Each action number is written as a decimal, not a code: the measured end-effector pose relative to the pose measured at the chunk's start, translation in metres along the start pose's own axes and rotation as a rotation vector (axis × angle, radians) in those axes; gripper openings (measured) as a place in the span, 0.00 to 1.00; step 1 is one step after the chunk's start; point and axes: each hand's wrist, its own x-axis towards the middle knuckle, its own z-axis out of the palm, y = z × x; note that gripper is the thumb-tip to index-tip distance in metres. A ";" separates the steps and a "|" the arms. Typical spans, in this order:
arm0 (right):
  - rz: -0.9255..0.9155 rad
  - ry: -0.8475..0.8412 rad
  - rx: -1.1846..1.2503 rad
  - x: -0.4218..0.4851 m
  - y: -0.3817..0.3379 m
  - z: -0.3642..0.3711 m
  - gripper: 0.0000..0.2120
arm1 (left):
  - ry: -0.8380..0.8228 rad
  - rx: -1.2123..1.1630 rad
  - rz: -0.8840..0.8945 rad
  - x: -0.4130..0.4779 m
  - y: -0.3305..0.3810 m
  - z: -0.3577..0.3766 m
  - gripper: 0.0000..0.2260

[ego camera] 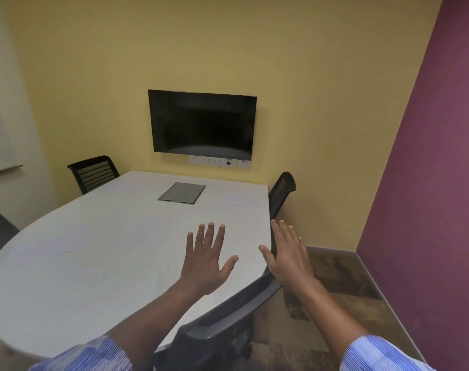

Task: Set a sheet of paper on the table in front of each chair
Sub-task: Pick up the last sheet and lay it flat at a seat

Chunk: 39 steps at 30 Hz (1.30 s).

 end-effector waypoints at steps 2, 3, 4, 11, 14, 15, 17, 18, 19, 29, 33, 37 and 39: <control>-0.018 -0.007 0.010 0.003 -0.027 0.013 0.35 | 0.004 0.001 -0.019 -0.009 -0.031 -0.005 0.37; -0.028 -0.010 0.013 0.005 -0.041 0.021 0.35 | 0.006 0.008 -0.029 -0.013 -0.048 -0.007 0.37; -0.038 -0.013 0.018 0.007 -0.056 0.030 0.35 | 0.006 0.015 -0.040 -0.017 -0.067 -0.010 0.37; -0.046 -0.041 0.071 0.022 -0.177 0.112 0.35 | 0.001 0.051 -0.109 -0.042 -0.230 -0.028 0.39; -0.037 -0.064 0.092 0.027 -0.228 0.154 0.35 | -0.023 0.057 -0.146 -0.052 -0.303 -0.026 0.40; -0.034 -0.078 0.097 0.028 -0.244 0.168 0.35 | -0.038 0.063 -0.164 -0.056 -0.325 -0.025 0.40; -0.035 -0.109 0.101 0.030 -0.271 0.194 0.35 | -0.064 0.061 -0.194 -0.063 -0.364 -0.019 0.42; -0.033 -0.123 0.105 0.031 -0.283 0.206 0.35 | -0.069 0.056 -0.203 -0.066 -0.380 -0.017 0.43; -0.028 -0.137 0.109 0.033 -0.293 0.218 0.35 | -0.069 0.051 -0.211 -0.067 -0.394 -0.014 0.45; -0.021 -0.205 0.115 0.104 -0.346 0.314 0.35 | -0.094 -0.006 -0.292 -0.033 -0.492 0.033 0.48; -0.028 -0.227 0.129 0.146 -0.356 0.350 0.35 | -0.092 -0.009 -0.331 -0.004 -0.525 0.050 0.49; -0.031 -0.246 0.142 0.188 -0.366 0.382 0.35 | -0.113 -0.026 -0.354 0.024 -0.550 0.070 0.48; -0.030 -0.264 0.142 0.204 -0.372 0.399 0.35 | -0.153 -0.046 -0.375 0.036 -0.561 0.084 0.45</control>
